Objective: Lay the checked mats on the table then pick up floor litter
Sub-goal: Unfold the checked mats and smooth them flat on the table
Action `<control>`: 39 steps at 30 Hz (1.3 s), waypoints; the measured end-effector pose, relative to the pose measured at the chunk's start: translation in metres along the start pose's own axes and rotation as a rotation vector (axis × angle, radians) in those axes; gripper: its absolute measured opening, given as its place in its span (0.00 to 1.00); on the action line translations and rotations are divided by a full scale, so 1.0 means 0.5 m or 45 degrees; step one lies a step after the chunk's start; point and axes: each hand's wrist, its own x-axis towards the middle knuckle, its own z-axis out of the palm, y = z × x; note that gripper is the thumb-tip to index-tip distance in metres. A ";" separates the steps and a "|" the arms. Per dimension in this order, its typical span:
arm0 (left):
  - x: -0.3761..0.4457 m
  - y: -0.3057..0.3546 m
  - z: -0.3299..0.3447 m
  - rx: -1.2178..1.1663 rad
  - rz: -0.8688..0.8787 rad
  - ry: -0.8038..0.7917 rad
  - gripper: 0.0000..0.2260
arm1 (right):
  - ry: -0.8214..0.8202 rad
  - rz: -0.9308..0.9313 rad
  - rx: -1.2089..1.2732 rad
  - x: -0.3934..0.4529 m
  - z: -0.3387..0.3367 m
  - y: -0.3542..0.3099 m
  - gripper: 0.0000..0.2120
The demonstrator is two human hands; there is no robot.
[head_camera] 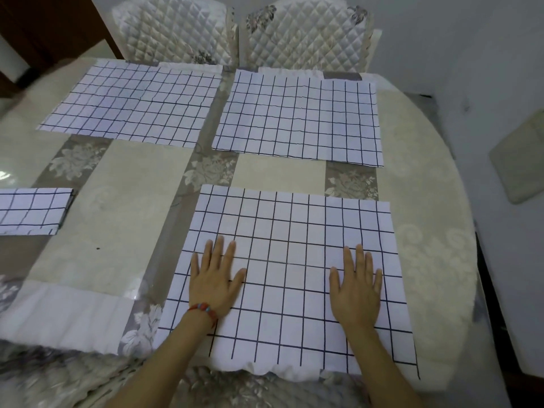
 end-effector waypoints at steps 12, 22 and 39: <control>-0.003 -0.068 -0.110 -0.070 0.024 -0.235 0.27 | -0.049 0.040 0.029 -0.030 -0.045 -0.068 0.27; -0.024 -0.476 -0.245 -0.181 -0.079 0.105 0.22 | -0.129 -0.511 0.026 -0.153 0.017 -0.443 0.29; 0.203 -0.827 -0.368 -0.084 -0.085 0.110 0.19 | -0.335 -0.495 -0.124 -0.236 0.148 -0.783 0.22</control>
